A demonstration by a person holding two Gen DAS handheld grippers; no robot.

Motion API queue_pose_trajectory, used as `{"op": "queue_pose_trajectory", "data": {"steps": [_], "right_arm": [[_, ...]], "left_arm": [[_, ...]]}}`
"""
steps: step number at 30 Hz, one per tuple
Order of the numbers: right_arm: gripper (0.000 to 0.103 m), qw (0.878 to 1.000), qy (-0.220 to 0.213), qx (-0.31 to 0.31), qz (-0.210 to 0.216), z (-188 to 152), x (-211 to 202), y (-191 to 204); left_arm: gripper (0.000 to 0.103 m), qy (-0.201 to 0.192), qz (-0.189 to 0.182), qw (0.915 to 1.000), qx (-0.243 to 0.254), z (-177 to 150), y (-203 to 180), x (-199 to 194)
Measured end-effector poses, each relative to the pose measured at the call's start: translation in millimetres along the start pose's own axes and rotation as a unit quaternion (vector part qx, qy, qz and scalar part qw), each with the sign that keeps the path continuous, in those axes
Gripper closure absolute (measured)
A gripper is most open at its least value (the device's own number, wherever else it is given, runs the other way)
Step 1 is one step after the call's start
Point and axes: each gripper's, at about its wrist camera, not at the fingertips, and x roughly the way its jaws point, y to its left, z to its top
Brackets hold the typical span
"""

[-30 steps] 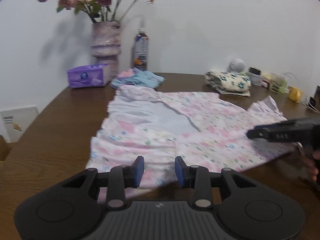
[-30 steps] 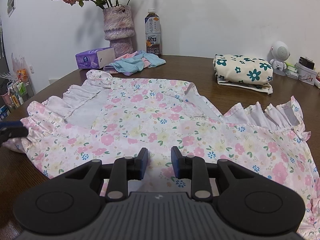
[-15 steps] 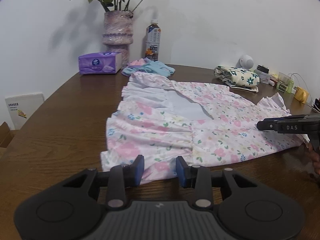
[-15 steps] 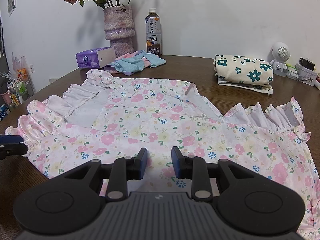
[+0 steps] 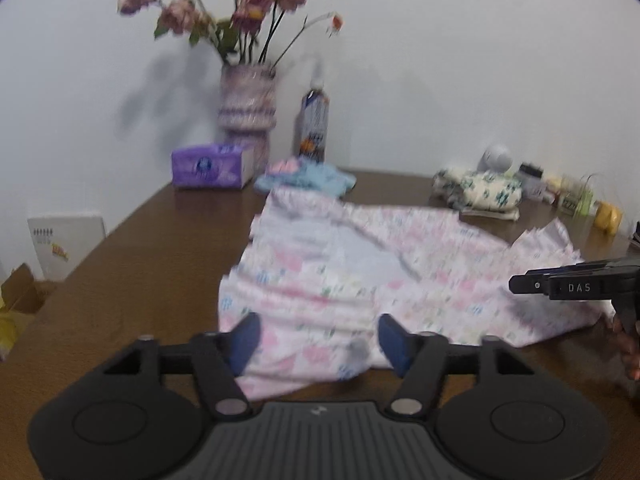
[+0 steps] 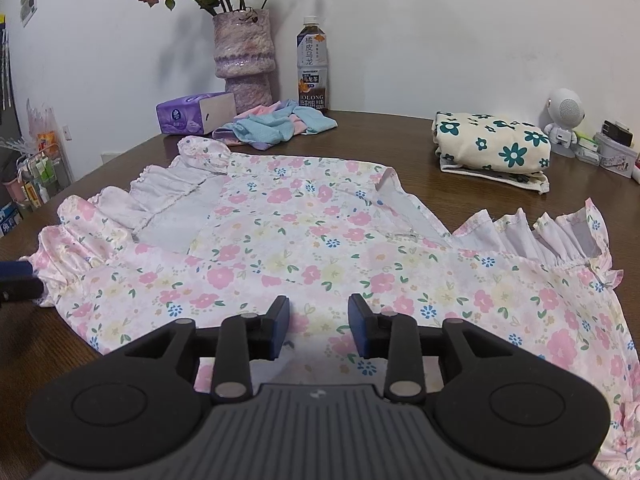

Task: Fold clothes

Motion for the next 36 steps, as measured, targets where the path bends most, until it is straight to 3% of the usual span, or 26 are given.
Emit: {"op": "queue_pose_trajectory", "data": {"steps": [2, 4, 7, 9, 13, 36], "right_arm": [[0.069, 1.000, -0.011, -0.001, 0.003, 1.2, -7.1, 1.8], [0.060, 1.000, -0.021, -0.002, 0.006, 2.3, -14.3, 3.7], [0.040, 0.999, -0.036, -0.004, 0.010, 4.1, -26.1, 7.0], [0.019, 0.999, -0.043, -0.008, 0.013, 3.9, -36.7, 10.6], [0.004, 0.999, -0.045, -0.015, 0.022, -2.9, -49.6, 15.6], [0.001, 0.999, -0.037, -0.002, 0.002, -36.5, -75.5, -2.7]], "left_arm": [[0.024, -0.005, -0.009, 0.9999, 0.004, 1.4, -3.7, -1.8], [0.019, -0.006, -0.014, 0.9999, 0.005, 2.5, -7.7, -1.8], [0.015, -0.012, -0.026, 0.9996, -0.001, 2.8, -12.3, -2.1], [0.013, -0.020, -0.040, 0.9990, -0.011, 1.6, -14.4, -3.5], [0.007, -0.017, -0.058, 0.9981, -0.012, -0.1, -23.4, -1.2], [0.007, 0.003, -0.093, 0.9944, 0.050, -5.5, -79.4, -1.0]]}}
